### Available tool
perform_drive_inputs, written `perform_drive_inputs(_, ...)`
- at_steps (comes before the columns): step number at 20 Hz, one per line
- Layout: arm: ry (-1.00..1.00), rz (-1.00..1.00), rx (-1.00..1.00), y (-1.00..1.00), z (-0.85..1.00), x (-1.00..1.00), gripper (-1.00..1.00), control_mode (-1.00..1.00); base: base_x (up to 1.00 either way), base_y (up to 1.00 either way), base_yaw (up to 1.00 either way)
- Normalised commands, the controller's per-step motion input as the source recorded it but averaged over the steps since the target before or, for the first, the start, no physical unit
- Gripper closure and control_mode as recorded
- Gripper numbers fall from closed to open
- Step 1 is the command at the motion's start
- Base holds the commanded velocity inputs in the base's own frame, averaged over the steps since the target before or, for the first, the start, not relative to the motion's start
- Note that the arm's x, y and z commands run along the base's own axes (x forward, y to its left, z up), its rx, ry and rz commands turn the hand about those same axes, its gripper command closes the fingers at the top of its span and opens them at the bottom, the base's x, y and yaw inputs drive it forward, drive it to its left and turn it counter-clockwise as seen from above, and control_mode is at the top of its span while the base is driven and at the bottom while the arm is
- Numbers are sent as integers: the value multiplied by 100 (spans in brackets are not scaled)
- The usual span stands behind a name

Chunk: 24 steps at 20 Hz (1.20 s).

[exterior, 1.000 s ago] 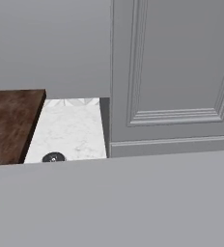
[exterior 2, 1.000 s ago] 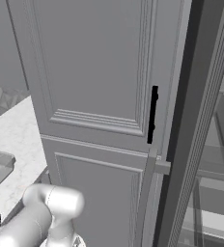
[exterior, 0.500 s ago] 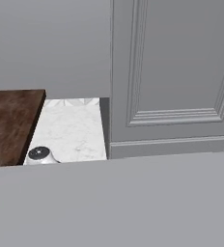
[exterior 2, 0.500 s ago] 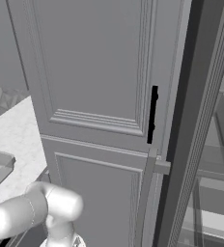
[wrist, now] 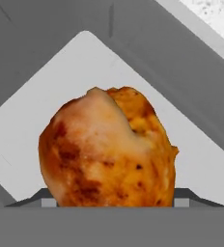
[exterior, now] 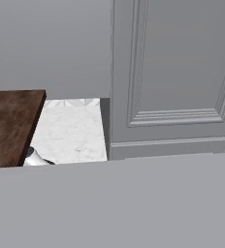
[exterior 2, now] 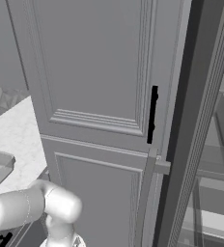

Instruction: Place one lemon and one chicken drumstick in each tupperware on the nearby counter, to pack two identical lunches.

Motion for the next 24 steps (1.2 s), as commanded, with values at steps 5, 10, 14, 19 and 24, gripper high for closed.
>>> perform_drive_inputs(5,0,28,-1,0,0,-2,100,-100,0,0,0)
perform_drive_inputs(10,-7,16,0,-38,0,-8,100,-100,0,0,0)
perform_drive_inputs(14,-16,10,0,-59,0,0,100,-100,0,0,0)
perform_drive_inputs(19,-10,4,0,-12,0,0,100,-100,0,0,0)
perform_drive_inputs(24,-6,0,0,-2,-1,1,100,-100,0,0,0)
